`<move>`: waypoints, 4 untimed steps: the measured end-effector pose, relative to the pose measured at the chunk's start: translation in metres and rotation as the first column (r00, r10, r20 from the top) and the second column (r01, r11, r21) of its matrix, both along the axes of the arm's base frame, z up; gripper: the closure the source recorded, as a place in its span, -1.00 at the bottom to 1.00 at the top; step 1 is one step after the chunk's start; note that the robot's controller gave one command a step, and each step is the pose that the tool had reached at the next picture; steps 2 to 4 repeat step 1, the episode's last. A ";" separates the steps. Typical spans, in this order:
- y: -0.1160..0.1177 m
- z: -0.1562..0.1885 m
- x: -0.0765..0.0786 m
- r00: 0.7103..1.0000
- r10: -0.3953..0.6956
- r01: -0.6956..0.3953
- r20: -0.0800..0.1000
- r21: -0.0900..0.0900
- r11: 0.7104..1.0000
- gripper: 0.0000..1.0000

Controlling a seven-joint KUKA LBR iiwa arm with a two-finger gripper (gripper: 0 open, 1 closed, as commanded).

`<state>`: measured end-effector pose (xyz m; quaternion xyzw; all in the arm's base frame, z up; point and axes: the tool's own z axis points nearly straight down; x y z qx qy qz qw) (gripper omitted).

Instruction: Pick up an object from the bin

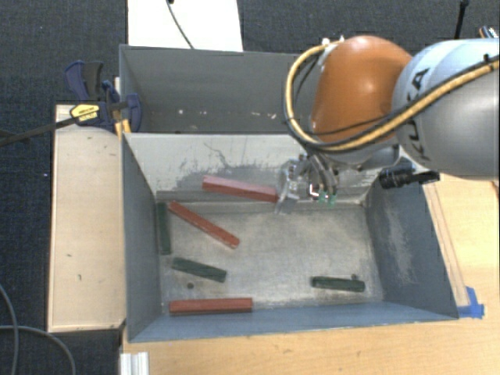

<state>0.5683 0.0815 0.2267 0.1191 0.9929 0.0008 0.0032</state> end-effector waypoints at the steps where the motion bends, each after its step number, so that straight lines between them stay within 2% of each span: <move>1: -0.022 -0.007 0.012 0.914 0.407 -0.407 -0.001 -0.003 0.914 1.00; 4: -0.022 -0.007 0.012 0.914 0.407 -0.407 -0.001 -0.003 0.914 1.00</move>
Offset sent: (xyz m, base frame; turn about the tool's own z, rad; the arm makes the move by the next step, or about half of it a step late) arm 0.0110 -0.0212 -0.0072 -0.4201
